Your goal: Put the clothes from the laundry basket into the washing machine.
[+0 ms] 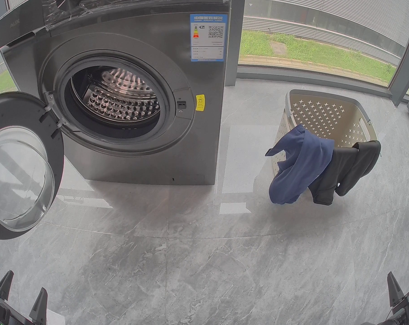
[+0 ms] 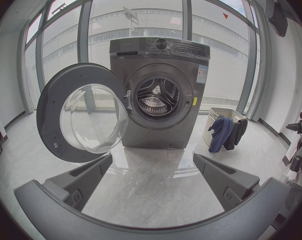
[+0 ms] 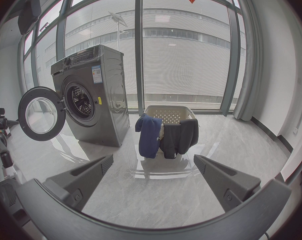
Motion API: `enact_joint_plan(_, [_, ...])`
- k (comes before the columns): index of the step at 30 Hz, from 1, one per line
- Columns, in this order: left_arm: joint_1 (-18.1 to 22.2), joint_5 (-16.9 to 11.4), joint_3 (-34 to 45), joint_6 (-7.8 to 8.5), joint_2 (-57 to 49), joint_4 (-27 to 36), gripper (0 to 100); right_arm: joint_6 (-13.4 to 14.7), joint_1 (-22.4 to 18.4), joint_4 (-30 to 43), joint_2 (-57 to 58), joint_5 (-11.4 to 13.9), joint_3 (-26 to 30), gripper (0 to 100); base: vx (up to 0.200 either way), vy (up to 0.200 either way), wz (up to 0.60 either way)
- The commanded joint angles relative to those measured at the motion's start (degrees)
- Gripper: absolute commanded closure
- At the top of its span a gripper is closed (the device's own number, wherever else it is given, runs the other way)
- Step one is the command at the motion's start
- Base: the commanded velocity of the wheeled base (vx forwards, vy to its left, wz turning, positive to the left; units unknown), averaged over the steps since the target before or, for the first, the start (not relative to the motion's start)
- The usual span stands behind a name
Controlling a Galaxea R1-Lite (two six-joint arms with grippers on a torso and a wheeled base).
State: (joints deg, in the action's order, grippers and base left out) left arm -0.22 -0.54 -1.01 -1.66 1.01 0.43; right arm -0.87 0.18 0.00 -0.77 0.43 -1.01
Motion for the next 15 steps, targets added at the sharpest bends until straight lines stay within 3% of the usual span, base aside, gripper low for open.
enact_joint_plan(1, [-0.04, 0.01, 0.92, -0.01, -0.92, 0.01, 0, -0.01, -0.01, 0.00, 0.77, 0.10, 1.01, 0, 0.000, 0.000, 0.00])
enact_joint_plan(13, [-0.04, 0.01, 0.92, -0.10, -0.92, 0.01, 0, -0.01, -0.01, 0.00, 0.77, 0.01, 1.01, 0, 0.200, 0.000, 0.00])
enact_joint_plan(15, [-0.04, 0.01, 0.92, -0.10, -0.92, 0.01, 0, -0.01, -0.09, 0.00, 0.77, 0.01, 1.01, 0, 0.000, 0.000, 0.00])
